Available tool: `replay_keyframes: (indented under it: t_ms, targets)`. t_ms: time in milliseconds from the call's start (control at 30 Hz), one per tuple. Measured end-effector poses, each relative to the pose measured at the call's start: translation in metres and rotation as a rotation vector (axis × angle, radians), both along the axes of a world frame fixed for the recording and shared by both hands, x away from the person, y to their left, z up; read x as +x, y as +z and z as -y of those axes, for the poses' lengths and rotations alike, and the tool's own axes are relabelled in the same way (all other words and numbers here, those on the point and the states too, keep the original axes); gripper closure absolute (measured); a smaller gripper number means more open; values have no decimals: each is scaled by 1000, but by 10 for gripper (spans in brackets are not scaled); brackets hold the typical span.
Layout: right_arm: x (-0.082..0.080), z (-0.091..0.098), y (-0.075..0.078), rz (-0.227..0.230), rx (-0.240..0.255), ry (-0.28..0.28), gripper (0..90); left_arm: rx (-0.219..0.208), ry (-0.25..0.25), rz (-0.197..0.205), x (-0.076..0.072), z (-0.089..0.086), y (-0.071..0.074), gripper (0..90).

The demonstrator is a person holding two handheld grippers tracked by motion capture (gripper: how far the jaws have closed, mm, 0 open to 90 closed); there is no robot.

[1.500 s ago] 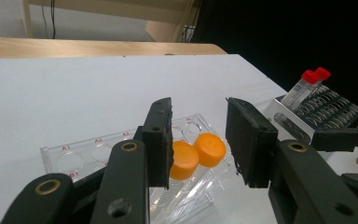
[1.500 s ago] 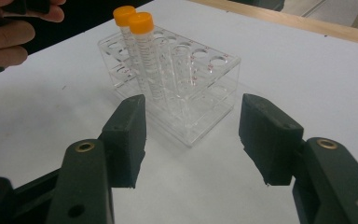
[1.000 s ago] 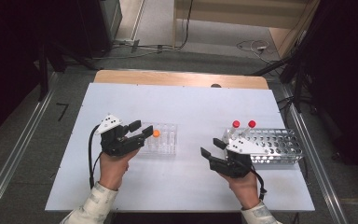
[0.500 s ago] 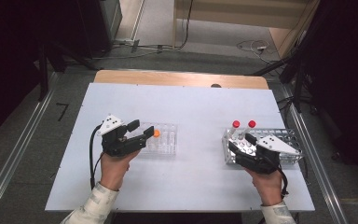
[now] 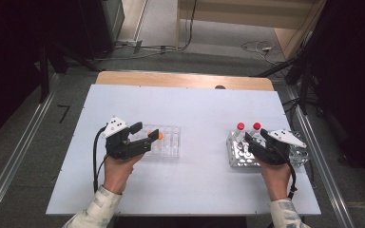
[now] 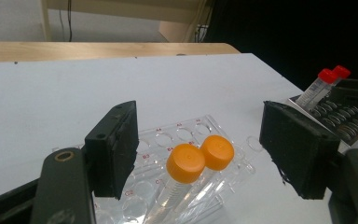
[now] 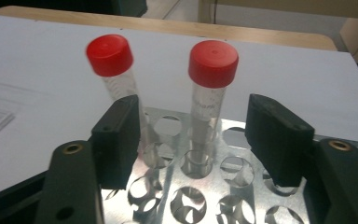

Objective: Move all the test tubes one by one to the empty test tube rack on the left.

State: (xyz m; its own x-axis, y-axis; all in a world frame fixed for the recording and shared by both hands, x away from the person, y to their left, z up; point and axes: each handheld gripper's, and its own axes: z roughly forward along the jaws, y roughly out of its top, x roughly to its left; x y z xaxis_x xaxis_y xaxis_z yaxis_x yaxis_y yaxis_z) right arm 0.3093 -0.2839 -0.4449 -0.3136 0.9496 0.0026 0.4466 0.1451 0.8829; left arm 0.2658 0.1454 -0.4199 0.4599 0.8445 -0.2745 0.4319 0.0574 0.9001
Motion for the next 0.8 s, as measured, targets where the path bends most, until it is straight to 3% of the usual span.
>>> replay_keyframes:
  t_ms: [300, 467, 800]
  targets:
    - [10, -5, -6, -36, -18, -19, 601, -1, -3, 1, 0, 1, 0, 286]
    - [12, -4, -6, -34, -15, -29, 706, -2, -8, 1, -1, 2, 0, 286]
    - [7, 1, 8, 9, 7, -27, 710, 6, 0, 12, -2, 3, 2, 251]
